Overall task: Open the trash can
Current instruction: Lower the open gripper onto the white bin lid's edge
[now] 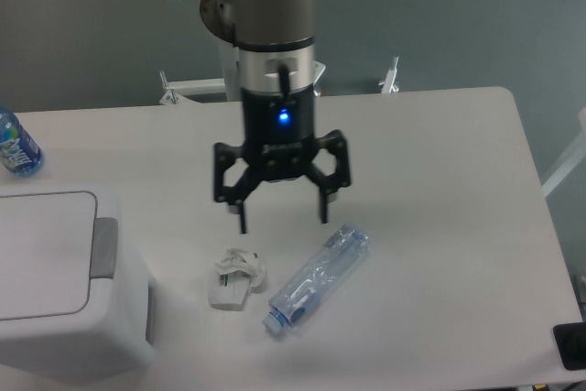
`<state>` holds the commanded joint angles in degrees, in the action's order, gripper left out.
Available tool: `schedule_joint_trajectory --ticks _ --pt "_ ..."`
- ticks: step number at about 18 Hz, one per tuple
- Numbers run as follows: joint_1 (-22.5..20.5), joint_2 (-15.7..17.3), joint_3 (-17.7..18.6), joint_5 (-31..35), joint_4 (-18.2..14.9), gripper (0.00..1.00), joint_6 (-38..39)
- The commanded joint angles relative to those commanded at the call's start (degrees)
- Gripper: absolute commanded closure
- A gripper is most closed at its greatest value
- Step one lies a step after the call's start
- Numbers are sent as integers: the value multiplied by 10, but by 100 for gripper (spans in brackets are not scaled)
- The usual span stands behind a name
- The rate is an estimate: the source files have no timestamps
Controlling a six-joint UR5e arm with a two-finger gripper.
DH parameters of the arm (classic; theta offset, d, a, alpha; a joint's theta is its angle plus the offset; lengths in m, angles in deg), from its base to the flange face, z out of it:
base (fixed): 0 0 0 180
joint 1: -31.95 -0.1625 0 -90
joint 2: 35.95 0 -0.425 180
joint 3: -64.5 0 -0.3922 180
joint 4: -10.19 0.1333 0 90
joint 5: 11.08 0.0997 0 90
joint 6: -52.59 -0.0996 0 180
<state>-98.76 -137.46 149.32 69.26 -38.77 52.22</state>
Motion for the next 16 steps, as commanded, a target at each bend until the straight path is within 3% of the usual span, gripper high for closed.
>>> schedule_joint_trajectory --ticks 4,8,16 --pt "26 -4 4 -19 0 0 47" --pt "29 -11 4 -79 0 0 88" --pt "35 -18 14 -83 0 0 112"
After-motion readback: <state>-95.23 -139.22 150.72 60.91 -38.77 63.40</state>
